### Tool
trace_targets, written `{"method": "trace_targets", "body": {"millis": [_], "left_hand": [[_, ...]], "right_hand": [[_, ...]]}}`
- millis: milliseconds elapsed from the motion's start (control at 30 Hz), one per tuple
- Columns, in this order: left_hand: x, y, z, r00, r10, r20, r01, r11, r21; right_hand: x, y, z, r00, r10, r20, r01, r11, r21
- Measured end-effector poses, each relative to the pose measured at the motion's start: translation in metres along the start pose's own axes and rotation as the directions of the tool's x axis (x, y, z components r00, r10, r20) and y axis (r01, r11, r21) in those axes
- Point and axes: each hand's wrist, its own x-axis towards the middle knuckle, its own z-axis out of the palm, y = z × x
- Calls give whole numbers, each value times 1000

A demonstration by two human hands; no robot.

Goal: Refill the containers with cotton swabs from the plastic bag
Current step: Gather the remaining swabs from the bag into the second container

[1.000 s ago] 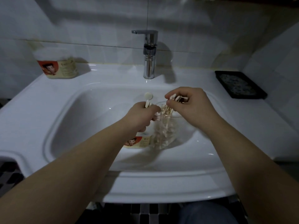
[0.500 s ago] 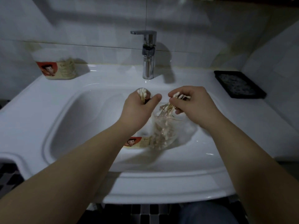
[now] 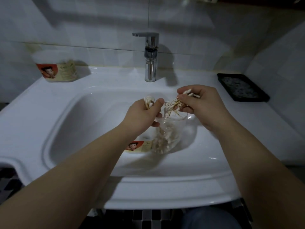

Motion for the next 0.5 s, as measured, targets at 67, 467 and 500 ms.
{"method": "trace_targets", "body": {"millis": [67,467,500], "left_hand": [[1,0,1,999,5,36,-6,1000,22],[3,-3,1,988,108,114,-125,980,153],[3,-4,0,987,111,116,-128,980,151]], "right_hand": [[0,0,0,1000,5,9,-5,1000,22],[1,1,8,988,135,77,-149,960,236],[1,1,9,986,143,86,-160,957,243]]}}
